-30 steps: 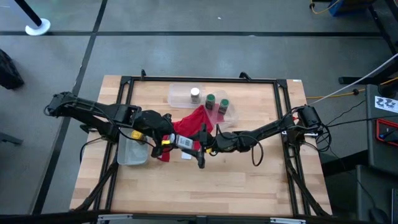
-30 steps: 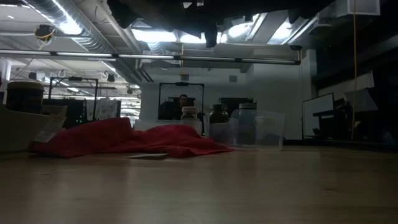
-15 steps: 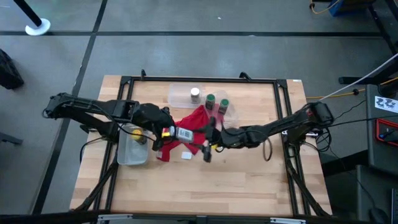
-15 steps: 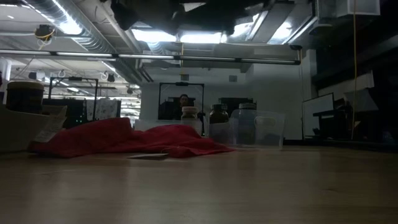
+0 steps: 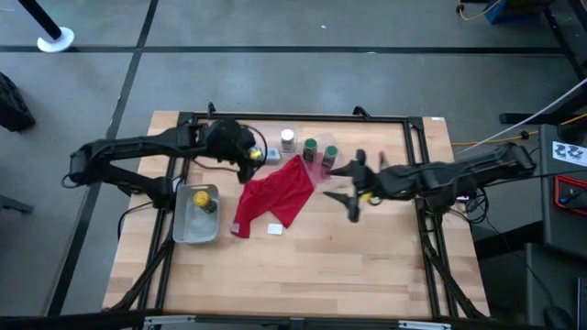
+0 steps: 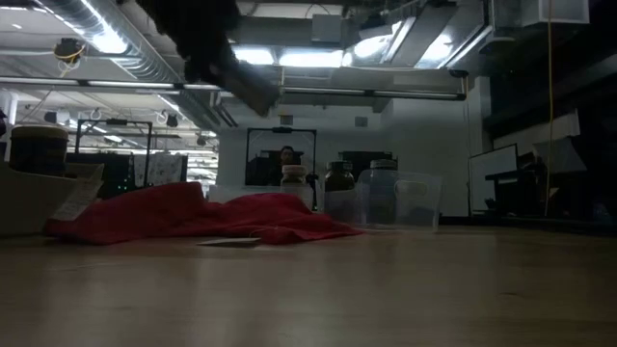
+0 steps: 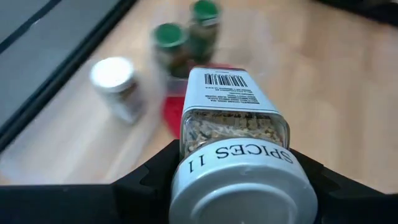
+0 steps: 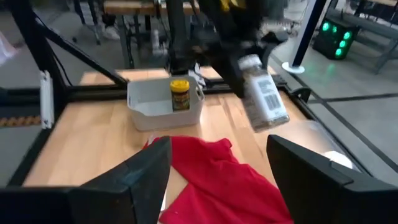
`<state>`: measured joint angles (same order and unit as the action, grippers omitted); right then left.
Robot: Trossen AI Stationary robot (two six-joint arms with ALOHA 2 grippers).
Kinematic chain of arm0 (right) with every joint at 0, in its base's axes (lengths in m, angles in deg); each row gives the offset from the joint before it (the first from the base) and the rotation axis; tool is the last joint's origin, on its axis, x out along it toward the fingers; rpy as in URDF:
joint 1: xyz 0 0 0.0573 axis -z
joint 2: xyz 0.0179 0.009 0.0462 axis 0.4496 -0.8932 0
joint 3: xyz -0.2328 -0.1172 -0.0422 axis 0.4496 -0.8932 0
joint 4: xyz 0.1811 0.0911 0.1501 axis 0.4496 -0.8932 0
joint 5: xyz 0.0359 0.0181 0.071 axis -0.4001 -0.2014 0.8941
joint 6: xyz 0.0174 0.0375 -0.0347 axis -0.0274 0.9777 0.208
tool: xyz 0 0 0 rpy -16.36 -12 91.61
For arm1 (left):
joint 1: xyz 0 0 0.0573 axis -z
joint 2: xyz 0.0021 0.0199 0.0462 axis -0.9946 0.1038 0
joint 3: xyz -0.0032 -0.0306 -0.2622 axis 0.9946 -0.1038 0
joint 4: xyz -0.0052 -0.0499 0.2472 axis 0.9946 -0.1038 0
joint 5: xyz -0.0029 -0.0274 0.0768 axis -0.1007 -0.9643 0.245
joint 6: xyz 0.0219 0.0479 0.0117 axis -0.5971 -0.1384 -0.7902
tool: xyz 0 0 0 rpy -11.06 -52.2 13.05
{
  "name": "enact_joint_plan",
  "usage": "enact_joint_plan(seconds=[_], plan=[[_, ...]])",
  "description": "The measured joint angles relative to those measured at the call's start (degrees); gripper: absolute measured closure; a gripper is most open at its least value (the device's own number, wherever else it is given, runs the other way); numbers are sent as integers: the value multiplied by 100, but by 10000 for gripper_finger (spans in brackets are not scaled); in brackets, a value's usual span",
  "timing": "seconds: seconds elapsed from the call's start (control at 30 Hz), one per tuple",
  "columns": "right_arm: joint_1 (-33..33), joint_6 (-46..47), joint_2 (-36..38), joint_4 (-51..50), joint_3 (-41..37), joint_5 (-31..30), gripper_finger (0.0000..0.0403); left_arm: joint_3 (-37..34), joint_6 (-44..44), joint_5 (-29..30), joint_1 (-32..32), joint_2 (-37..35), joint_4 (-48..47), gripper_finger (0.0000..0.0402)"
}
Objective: Sort spices by type
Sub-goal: Put the white seasoning bottle into the left transparent bin
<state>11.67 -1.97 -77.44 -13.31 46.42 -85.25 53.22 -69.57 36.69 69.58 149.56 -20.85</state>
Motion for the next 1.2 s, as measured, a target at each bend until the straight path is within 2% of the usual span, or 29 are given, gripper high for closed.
enact_joint_plan(seconds=[0.33,0.53,0.9,1.03,1.2], plan=[[2,137,1785,232,-1450,-7,139,43,-88,-24,-1586,714,-180,213],[2,168,2565,962,-2423,-163,139,710,-134,-33,-2197,1495,-981,213],[7,629,3156,1645,-3733,-257,139,2610,-376,-48,-2380,3506,-2719,213],[7,832,3600,1714,-4209,-265,139,2867,-479,-47,-2380,3994,-2974,213],[7,955,4366,1755,-4780,-304,139,2920,-553,-50,-2390,4232,-2979,213]])
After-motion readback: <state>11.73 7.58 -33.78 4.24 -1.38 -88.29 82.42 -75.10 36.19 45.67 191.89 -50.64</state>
